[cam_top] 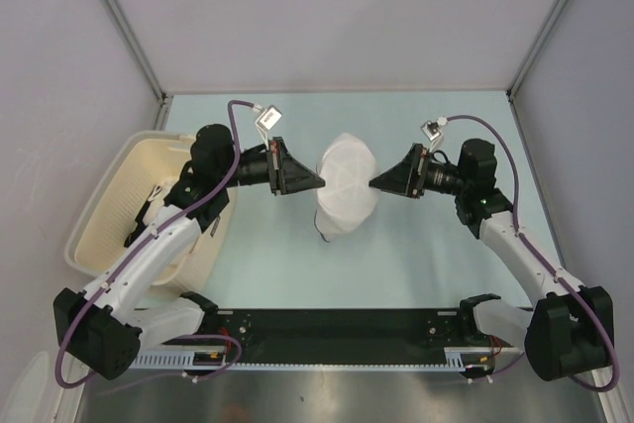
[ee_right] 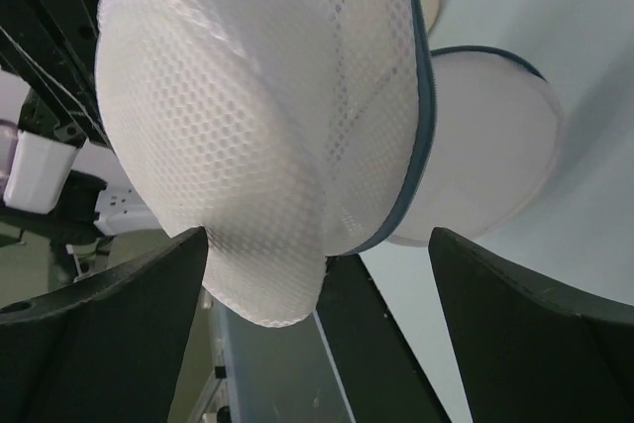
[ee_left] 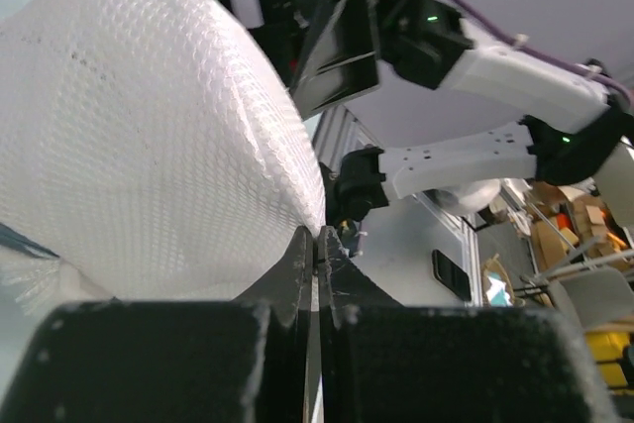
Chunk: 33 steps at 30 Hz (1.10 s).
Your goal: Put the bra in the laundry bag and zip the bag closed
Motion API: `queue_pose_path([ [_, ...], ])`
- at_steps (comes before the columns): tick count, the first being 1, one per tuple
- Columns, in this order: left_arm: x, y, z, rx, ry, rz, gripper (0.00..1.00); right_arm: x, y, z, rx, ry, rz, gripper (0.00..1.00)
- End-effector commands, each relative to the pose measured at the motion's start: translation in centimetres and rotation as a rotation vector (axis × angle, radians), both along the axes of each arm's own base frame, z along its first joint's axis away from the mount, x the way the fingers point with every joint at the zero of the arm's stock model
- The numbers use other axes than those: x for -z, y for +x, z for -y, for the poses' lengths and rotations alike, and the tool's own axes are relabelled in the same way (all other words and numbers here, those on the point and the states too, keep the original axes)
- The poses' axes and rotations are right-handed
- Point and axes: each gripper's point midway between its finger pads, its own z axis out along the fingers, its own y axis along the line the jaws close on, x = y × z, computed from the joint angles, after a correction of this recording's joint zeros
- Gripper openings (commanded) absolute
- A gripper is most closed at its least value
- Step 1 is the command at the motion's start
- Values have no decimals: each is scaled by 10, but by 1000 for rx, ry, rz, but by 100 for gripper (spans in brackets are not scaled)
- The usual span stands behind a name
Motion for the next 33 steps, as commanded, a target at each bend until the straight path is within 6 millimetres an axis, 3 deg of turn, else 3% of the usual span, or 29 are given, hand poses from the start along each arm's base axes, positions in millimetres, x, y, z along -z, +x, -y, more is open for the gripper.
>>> queue_pose_path([
  [1,-31,-29,3,162,-99,91,0,-13,-27,-5,-144,95,89,100],
  [6,-30,-31,4,180,-103,82,0,-47,-43,-19,-219,197,165,97],
  [8,-27,-28,6,175,-98,66,0,-57,-50,-25,-239,226,159,76],
  [9,-23,-24,8,169,-90,53,0,-58,-51,-26,-239,235,150,61],
  [10,-22,-17,9,129,-82,49,2,-60,-49,-27,-224,242,143,29],
  [12,2,-1,5,37,22,5,18,-58,-42,-24,-195,215,136,2],
  [13,5,21,1,-90,79,13,27,-39,-33,-20,-137,165,4,0],
  [14,22,25,-7,-130,161,-7,34,-36,-20,-11,-87,111,68,0],
  [15,22,33,-13,-185,201,-4,53,-33,-11,-2,-21,74,65,0],
  [17,40,48,-33,-332,312,-25,65,-3,-4,17,80,-54,-64,0],
  [18,43,51,-39,-372,340,-29,72,-9,20,36,183,-153,31,0],
  [19,48,51,-46,-406,371,-40,73,14,12,49,222,-262,-88,0],
  [20,52,55,-54,-453,395,-41,73,21,17,60,268,-348,-99,0],
  [21,58,54,-57,-467,409,-51,73,13,34,74,345,-474,-27,0],
  [22,60,52,-60,-478,416,-55,73,28,25,84,367,-582,-101,0],
  [23,59,52,-64,-505,413,-57,73,30,27,91,403,-661,-102,0],
  [27,67,48,-72,-543,427,-86,70,61,31,105,464,-1019,-148,0],
  [28,71,46,-75,-557,437,-111,69,73,33,90,437,-1084,-164,0],
  [30,73,45,-85,-614,457,-127,69,86,35,83,443,-1231,-152,5],
  [31,77,42,-90,-636,471,-156,69,96,33,50,373,-1290,-108,10],
  [33,77,40,-101,-691,477,-149,69,99,34,24,347,-1353,-42,28],
])
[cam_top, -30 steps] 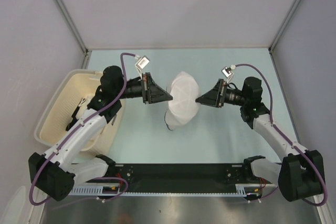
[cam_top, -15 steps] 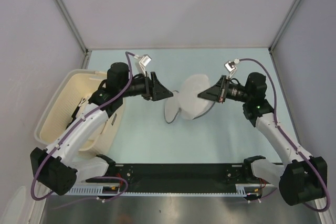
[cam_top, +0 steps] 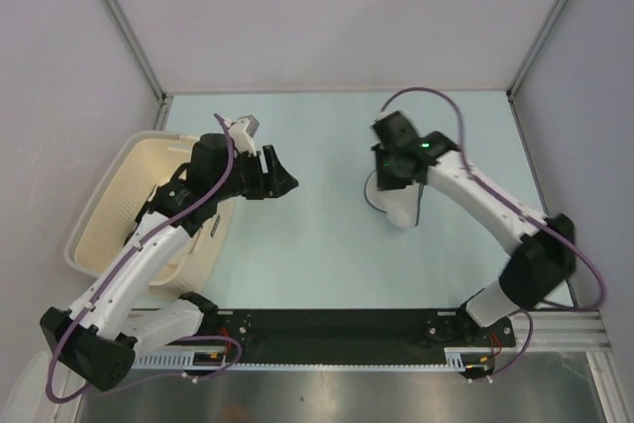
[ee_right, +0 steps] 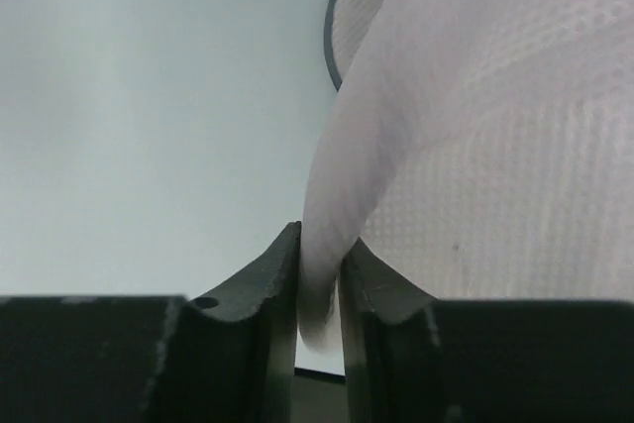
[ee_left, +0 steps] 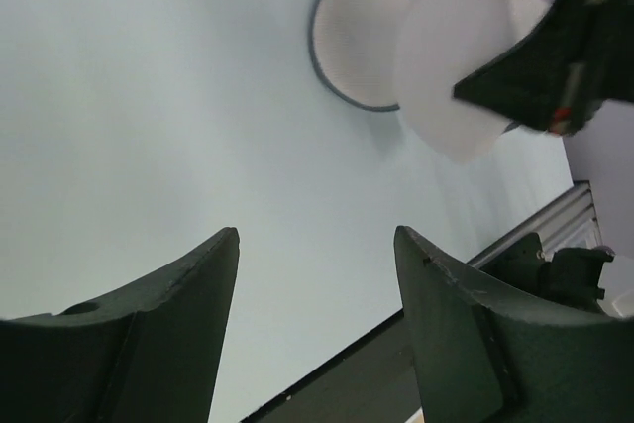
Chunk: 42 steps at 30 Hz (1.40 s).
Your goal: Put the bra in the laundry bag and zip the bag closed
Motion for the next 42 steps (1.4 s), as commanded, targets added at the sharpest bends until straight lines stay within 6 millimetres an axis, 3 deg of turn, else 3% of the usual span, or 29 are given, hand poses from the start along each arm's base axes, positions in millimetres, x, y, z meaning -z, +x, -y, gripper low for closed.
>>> queue_pose_path([
  [1,8,-7,-31,-158,56,-20,69,27,-23,-35,-126,-367,14,34],
  [2,7,-8,-35,-175,63,-13,69,26,-20,-58,-172,-350,31,43],
  [5,4,-10,-43,-198,80,11,71,19,-43,-123,-350,-201,27,65],
  [6,7,-10,-43,-196,88,0,71,15,-45,-136,-372,-140,26,73],
  [7,8,-10,-42,-190,85,-5,72,11,-49,-142,-387,-92,11,76],
  [9,13,-8,-34,-157,72,-15,77,-4,-53,-140,-376,34,-17,82],
  [11,23,-9,-19,-87,50,-49,79,-20,-58,-130,-352,124,-24,86],
  [12,21,-5,-12,-65,29,-38,80,-37,-53,-111,-297,188,9,91],
  [14,27,-3,7,8,-15,-76,82,-46,-52,-90,-230,251,5,98],
  [15,21,2,18,36,-50,-53,83,-49,-43,-60,-111,296,6,98],
  [17,20,12,36,65,-69,-54,86,-40,-34,-22,46,310,-7,100],
  [18,12,15,54,106,-94,-6,87,-29,-32,-2,128,308,-29,100],
  [19,7,17,65,131,-102,23,87,-14,-26,36,274,319,-54,100],
  [21,1,26,97,171,-116,67,87,0,-26,57,347,367,-85,100],
  [22,1,29,106,174,-114,73,88,16,-28,81,420,382,-95,100],
  [23,-6,35,117,177,-119,89,88,18,-28,81,407,423,-97,100],
  [24,11,40,133,185,-90,67,88,18,-19,86,409,446,-51,100],
  [25,19,44,142,190,-71,60,89,26,-17,95,411,444,-40,100],
  [26,12,49,154,199,-78,74,89,42,-22,94,394,466,-71,100],
  [27,37,53,166,207,-34,27,88,43,-14,95,377,488,-37,100],
  [28,43,56,173,212,-18,16,89,48,-12,96,374,504,-38,100],
  [29,35,62,183,212,-19,32,89,59,-13,96,373,521,-57,100],
  [31,65,67,197,225,37,-15,88,62,-2,95,355,536,-16,100],
  [32,65,75,203,219,44,-7,87,66,5,96,357,536,0,100],
  [33,75,76,204,214,77,-30,86,73,7,95,357,539,-11,100],
  [34,98,80,207,211,117,-69,84,77,10,94,355,541,-14,100],
  [35,93,87,212,204,120,-59,81,82,12,95,360,539,-22,100],
  [40,123,94,208,189,237,-120,66,119,25,106,392,486,-91,97],
  [42,125,95,206,195,260,-116,53,121,35,105,377,492,-58,88],
])
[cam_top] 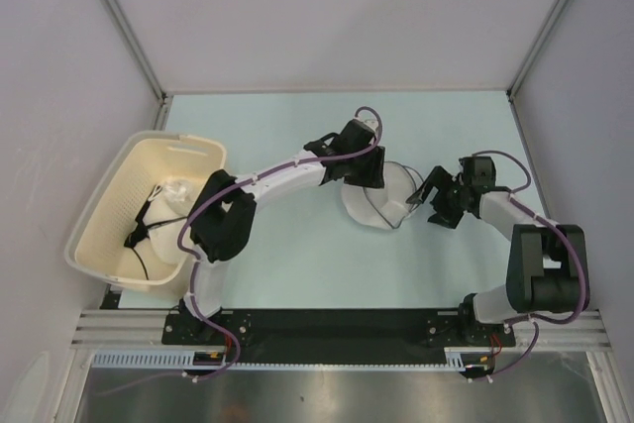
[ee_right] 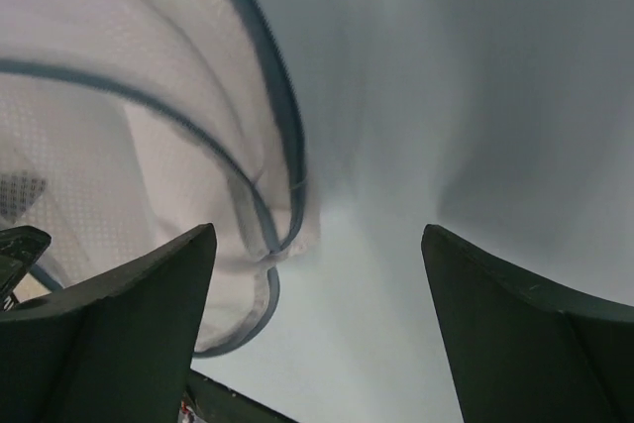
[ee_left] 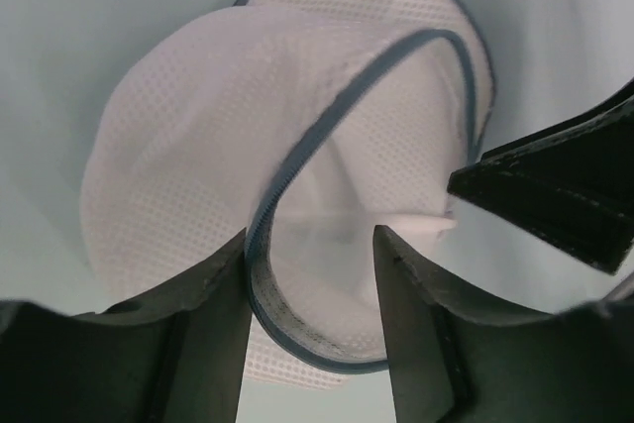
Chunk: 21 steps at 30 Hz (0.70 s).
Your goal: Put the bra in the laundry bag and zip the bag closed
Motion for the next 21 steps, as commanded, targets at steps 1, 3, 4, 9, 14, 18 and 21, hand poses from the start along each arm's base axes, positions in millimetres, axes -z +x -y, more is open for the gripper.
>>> queue_pose_path([
  [1,-12,7,-7,0,67,39,47,-2,33,-1,-30,-7,118,86],
  [3,-11,6,-11,8,93,34,34,-3,43,-6,-44,14,149,73],
  [4,-11,5,-12,13,101,34,26,-6,52,-9,-49,31,146,67],
  [9,-26,-7,-18,45,92,28,9,-20,56,-38,-123,69,166,38],
  [14,-38,-16,-34,29,122,24,3,-61,48,-40,-158,-51,84,2],
  [18,-46,-23,-51,-10,138,24,1,-79,6,-23,-203,-354,-68,1],
  [21,-49,-34,-58,-38,112,6,0,-82,-20,-8,-206,-593,-110,2],
])
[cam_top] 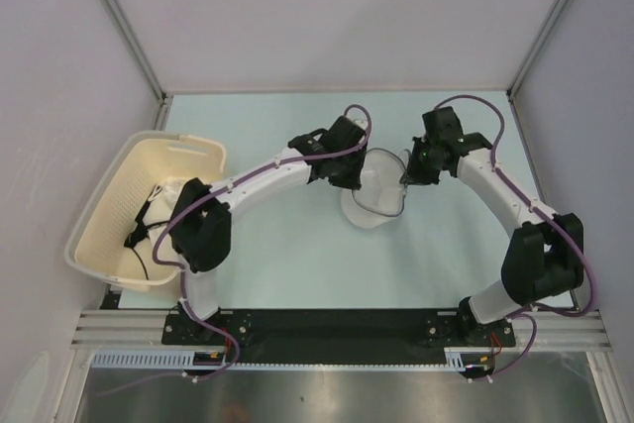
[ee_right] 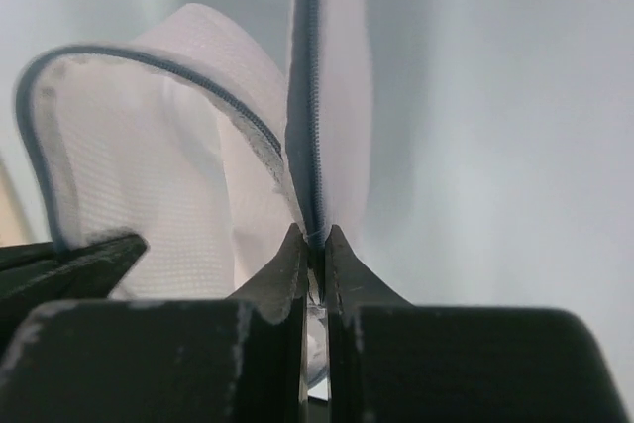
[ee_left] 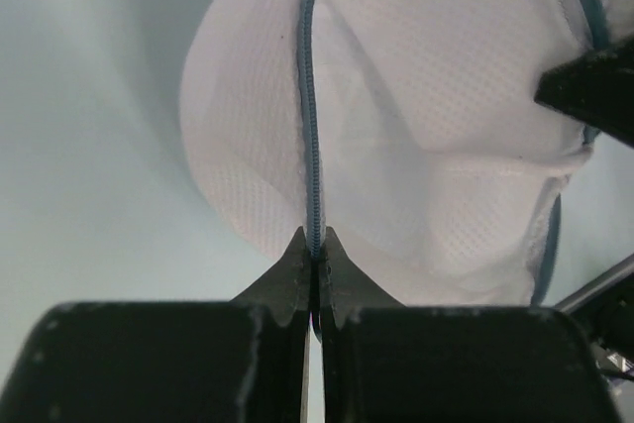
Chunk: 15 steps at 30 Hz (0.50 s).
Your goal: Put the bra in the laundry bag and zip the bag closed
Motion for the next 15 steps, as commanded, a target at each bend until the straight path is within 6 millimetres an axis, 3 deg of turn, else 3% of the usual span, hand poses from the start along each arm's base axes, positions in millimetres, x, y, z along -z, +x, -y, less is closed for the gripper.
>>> queue_pose_path([
  [1,-35,-18,-19,-44,-57,24,0,-6,-72,43,-5,-432,-143,2],
  [2,-36,-20,-20,-63,-74,20,0,-6,-77,38,-25,-482,-136,4],
  [4,-29,-27,-29,-87,-73,17,0,2,-82,49,-25,-591,-141,9],
  [6,-41,-27,-39,-130,-95,59,0,4,-83,50,-39,-648,-137,20],
  [7,-33,-30,-44,-138,-90,58,0,4,-82,49,-47,-650,-127,28],
  [8,-33,-30,-48,-147,-91,67,0,4,-81,45,-59,-628,-121,46],
  [10,-21,-34,-53,-149,-74,40,0,-1,-76,30,-81,-543,-90,58],
  [11,-16,-32,-55,-157,-70,26,0,-4,-76,27,-83,-515,-79,71],
  [15,-5,-28,-55,-151,-59,-1,3,-21,-75,4,-106,-311,-42,82],
])
